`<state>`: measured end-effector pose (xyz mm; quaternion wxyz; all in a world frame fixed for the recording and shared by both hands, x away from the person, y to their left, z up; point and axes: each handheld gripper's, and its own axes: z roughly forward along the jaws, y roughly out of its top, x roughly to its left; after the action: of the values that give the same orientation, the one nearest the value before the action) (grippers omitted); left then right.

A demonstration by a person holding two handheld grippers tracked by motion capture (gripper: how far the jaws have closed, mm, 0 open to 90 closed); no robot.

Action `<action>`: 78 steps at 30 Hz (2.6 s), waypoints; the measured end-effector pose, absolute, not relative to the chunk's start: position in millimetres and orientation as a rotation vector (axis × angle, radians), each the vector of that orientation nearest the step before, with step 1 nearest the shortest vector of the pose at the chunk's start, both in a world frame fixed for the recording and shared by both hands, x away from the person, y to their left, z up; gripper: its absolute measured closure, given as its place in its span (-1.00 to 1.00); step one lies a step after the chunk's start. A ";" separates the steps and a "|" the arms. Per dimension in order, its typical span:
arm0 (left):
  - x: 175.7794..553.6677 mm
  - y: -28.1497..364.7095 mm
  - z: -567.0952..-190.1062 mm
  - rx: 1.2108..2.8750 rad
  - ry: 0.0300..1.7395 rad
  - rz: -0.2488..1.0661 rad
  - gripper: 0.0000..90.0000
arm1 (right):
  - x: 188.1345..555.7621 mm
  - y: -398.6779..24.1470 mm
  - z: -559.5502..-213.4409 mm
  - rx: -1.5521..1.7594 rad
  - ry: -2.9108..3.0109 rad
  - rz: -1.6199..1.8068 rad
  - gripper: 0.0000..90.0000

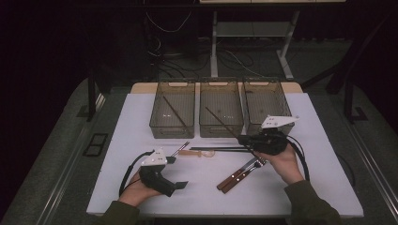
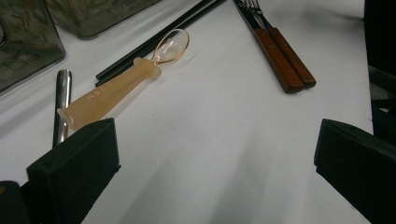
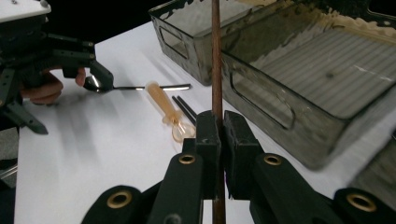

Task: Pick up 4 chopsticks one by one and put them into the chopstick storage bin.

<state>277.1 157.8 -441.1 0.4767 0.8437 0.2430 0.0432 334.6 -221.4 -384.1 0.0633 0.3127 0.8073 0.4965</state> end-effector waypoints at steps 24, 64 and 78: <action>276.0 158.6 -439.0 2.056 0.577 0.108 -1.00 | 391.2 -140.1 -360.4 1.008 2.309 1.555 0.90; 276.5 159.4 -436.5 2.041 0.563 0.109 -1.00 | 472.5 2.6 -366.7 1.131 2.305 1.425 0.90; 276.5 158.8 -436.9 2.047 0.560 0.102 -1.00 | 476.0 2.7 -386.2 1.210 2.411 1.166 0.51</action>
<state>276.5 158.8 -436.9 0.4866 0.8416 0.2304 0.0419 476.0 2.7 -386.2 0.1011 0.4095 0.8162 0.3947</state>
